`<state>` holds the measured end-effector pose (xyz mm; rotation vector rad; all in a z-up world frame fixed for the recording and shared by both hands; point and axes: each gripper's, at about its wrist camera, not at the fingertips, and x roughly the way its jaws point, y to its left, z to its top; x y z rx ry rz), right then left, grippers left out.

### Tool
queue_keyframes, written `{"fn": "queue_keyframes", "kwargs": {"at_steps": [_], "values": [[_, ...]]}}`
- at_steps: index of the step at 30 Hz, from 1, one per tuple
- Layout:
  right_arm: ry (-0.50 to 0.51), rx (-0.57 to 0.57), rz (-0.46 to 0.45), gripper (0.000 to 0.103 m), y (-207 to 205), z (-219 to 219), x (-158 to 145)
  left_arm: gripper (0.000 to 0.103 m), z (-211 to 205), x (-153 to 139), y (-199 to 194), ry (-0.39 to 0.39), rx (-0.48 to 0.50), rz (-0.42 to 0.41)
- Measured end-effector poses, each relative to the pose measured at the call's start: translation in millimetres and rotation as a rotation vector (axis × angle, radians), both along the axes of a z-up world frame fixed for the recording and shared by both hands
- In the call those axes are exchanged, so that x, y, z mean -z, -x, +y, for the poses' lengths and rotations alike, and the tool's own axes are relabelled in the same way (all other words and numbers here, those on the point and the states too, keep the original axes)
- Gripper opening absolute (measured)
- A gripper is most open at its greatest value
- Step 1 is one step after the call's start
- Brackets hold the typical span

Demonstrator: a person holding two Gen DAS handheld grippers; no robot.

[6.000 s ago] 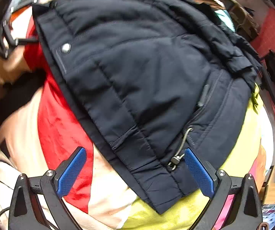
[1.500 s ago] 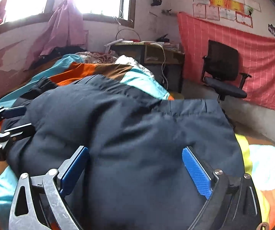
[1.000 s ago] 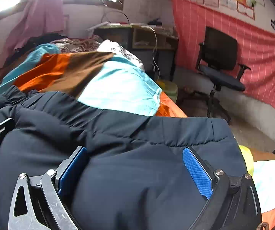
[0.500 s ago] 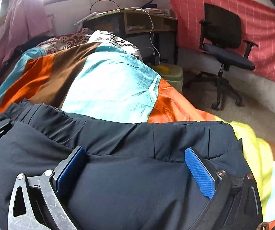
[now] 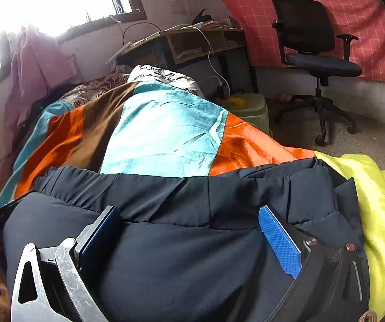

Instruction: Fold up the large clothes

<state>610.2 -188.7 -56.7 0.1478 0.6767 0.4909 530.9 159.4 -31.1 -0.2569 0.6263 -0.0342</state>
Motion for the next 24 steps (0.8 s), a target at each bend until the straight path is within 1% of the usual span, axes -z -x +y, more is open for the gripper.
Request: {"fn": "queue_keyframes", "kwargs": {"at_steps": [3,4,6,9,11,13,15,17,20,22,24], "values": [[-0.016,-0.003,-0.011,0.103,2.6,-1.6,-1.3,0.092,12.9,-2.4,14.1,0.042,-0.019,-0.03],[-0.038,-0.008,-0.022,0.103,5.4,-4.8,-1.5,0.092,17.0,-4.2,18.0,0.055,-0.025,-0.038],[-0.08,-0.014,-0.032,0.103,8.1,-11.3,-1.2,0.092,32.0,-9.0,29.3,0.08,-0.072,-0.042],[-0.106,-0.016,-0.039,0.103,11.8,-17.4,-0.9,0.092,59.8,-14.1,44.6,0.147,-0.098,-0.036],[-0.102,-0.012,-0.043,0.103,13.9,-17.6,-2.0,0.092,76.0,-17.8,54.9,0.166,-0.094,-0.028],[-0.097,-0.008,-0.046,0.103,16.4,-18.0,-3.1,0.092,88.6,-21.6,67.6,0.162,-0.089,-0.019],[-0.094,-0.004,-0.05,0.103,19.5,-17.8,-3.2,0.092,96.7,-22.8,79.2,0.162,-0.065,-0.001],[-0.09,0.006,-0.055,0.103,23.7,-18.4,-3.6,0.092,99.8,-22.7,90.0,0.18,-0.016,0.028],[-0.066,0.025,-0.058,0.103,32.4,-18.9,-5.5,0.092,93.7,-19.6,96.4,0.218,0.059,0.074],[-0.032,0.048,-0.053,0.103,39.9,-18.6,-8.9,0.092,86.7,-16.6,97.5,0.239,0.106,0.106],[-0.003,0.048,-0.046,0.103,49.1,-20.5,-12.7,0.092,80.8,-14.5,97.4,0.252,0.143,0.131]]}}
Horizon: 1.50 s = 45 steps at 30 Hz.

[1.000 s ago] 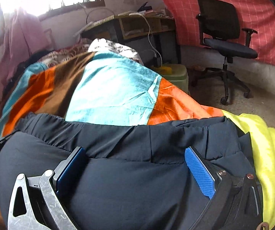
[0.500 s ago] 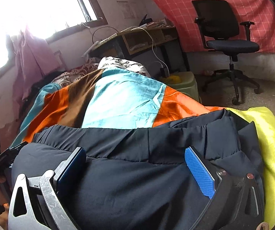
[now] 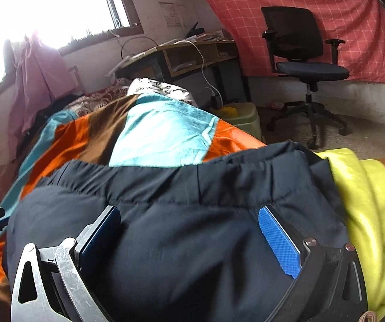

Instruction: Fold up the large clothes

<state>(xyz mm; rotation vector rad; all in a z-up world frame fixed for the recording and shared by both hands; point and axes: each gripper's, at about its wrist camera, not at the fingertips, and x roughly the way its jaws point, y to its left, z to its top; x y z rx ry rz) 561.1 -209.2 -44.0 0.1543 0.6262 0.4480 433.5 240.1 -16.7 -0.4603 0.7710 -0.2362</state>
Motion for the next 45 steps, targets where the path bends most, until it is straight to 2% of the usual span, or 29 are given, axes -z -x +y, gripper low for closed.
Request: {"fn": "queue_keyframes", "kwargs": {"at_steps": [7,14,20,24,26,30,33,37,41,45], "values": [[0.119,-0.07,0.006,0.103,50.1,-34.1,-9.0,0.092,-7.0,17.5,-12.4,0.058,0.02,0.068],[0.203,-0.121,0.07,0.103,66.3,-82.3,14.0,0.092,-4.2,32.2,-19.8,0.065,0.053,0.099],[0.013,-0.186,0.113,0.103,33.9,-112.3,17.8,0.092,-5.6,28.8,-41.0,0.042,0.111,0.129],[-0.033,-0.197,0.119,0.103,-5.1,-117.6,15.5,0.092,-5.4,35.3,-56.8,0.07,0.143,0.149],[-0.1,-0.252,0.187,0.103,-31.1,-115.6,20.5,0.097,-4.8,39.5,-61.7,0.083,0.147,0.149],[-0.157,-0.278,0.282,0.103,-60.9,-111.2,38.9,0.099,-2.2,47.8,-63.7,0.112,0.167,0.143],[-0.229,-0.286,0.289,0.103,-61.0,-117.6,48.6,0.099,-0.5,49.5,-64.3,0.13,0.178,0.148],[-0.256,-0.28,0.27,0.103,-54.0,-118.2,43.9,0.097,-1.9,46.5,-60.1,0.15,0.191,0.137],[-0.224,-0.338,0.229,0.103,-32.8,-103.8,25.1,0.097,-7.5,42.5,-55.2,0.163,0.207,0.117],[-0.19,-0.353,0.217,0.103,-21.3,-91.7,12.8,0.097,-7.5,44.1,-54.8,0.164,0.191,0.142]]}}
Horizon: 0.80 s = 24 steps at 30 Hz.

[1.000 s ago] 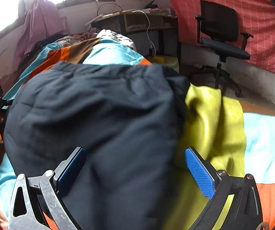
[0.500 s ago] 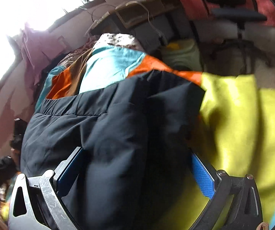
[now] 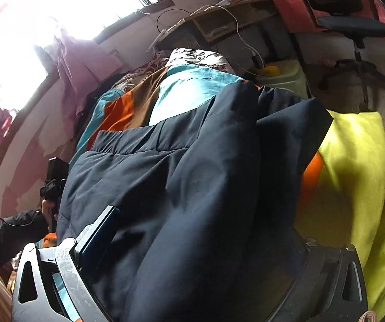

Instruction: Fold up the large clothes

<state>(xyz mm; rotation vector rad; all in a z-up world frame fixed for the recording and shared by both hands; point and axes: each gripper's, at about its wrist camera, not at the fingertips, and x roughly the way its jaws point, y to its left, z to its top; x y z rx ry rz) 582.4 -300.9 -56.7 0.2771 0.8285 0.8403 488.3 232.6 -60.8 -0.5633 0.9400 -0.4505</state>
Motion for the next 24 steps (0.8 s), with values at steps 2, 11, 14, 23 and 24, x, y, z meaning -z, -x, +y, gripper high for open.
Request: {"fn": "queue_keyframes", "kwargs": {"at_steps": [2,11,14,23,24], "values": [[0.056,0.005,0.026,0.103,-1.6,5.5,6.1,0.097,-4.1,-0.4,-1.9,-0.001,-0.013,0.011],[0.151,0.018,0.126,0.103,-4.9,18.0,24.9,0.053,-7.7,-13.0,7.9,-0.032,-0.1,0.018],[0.219,0.047,0.093,0.089,4.8,28.2,16.5,0.04,-16.5,-25.2,19.3,-0.114,-0.115,-0.022],[0.452,0.139,-0.124,0.048,57.2,72.2,-13.4,0.017,-63.5,-58.4,77.6,-0.377,-0.137,-0.215],[0.474,0.143,-0.147,0.042,63.7,75.9,-15.5,0.016,-66.2,-63.5,85.0,-0.386,-0.139,-0.231]]}}
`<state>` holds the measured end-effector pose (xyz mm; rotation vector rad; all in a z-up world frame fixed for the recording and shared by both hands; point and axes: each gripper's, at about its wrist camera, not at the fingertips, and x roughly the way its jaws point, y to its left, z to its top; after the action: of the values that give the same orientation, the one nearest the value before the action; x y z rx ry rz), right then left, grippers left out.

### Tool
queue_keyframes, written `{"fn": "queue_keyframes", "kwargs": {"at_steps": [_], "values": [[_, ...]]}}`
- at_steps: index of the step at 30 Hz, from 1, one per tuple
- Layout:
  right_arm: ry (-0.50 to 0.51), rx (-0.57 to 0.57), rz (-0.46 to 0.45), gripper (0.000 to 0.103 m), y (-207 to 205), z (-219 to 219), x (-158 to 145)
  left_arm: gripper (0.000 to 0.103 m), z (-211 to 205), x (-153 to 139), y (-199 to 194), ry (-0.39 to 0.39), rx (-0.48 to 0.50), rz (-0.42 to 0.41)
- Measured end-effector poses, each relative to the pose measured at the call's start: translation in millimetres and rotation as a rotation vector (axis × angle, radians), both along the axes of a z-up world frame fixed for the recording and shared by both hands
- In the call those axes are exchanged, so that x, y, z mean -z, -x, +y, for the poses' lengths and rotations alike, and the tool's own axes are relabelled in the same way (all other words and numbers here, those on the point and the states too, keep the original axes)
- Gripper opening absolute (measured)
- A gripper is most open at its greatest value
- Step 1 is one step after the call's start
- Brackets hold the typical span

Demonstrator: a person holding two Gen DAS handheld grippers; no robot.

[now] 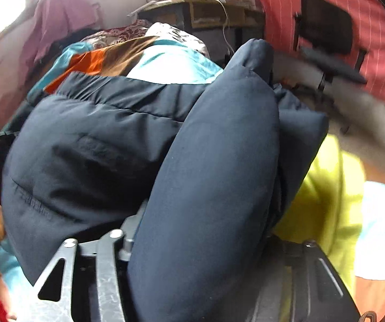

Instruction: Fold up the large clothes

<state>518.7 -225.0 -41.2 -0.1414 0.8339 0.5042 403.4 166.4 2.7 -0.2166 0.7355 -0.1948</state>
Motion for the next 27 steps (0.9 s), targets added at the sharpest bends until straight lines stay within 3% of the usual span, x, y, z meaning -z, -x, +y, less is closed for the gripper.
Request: {"fn": "queue_keyframes", "kwargs": {"at_steps": [3,6,12,16,21,27], "values": [[0.053,-0.005,-0.059,0.032,19.1,10.8,-12.5,0.015,-7.2,-17.7,19.4,-0.014,0.006,-0.032],[0.032,0.005,-0.075,0.027,28.2,12.5,-30.8,0.014,-12.2,-36.1,39.8,-0.036,0.019,-0.06],[-0.029,-0.021,-0.102,0.024,59.9,10.2,-73.4,0.014,-11.1,-68.6,74.8,-0.04,0.011,-0.071],[-0.066,-0.039,-0.099,0.024,78.3,8.1,-96.2,0.014,-13.1,-74.3,84.4,-0.055,0.002,-0.058],[-0.05,-0.052,-0.073,0.024,88.6,14.4,-98.0,0.014,-13.3,-52.7,80.5,-0.051,-0.009,0.013],[-0.02,-0.031,0.051,0.025,75.2,15.0,-52.5,0.014,-13.4,4.2,58.2,-0.059,-0.058,0.138]]}}
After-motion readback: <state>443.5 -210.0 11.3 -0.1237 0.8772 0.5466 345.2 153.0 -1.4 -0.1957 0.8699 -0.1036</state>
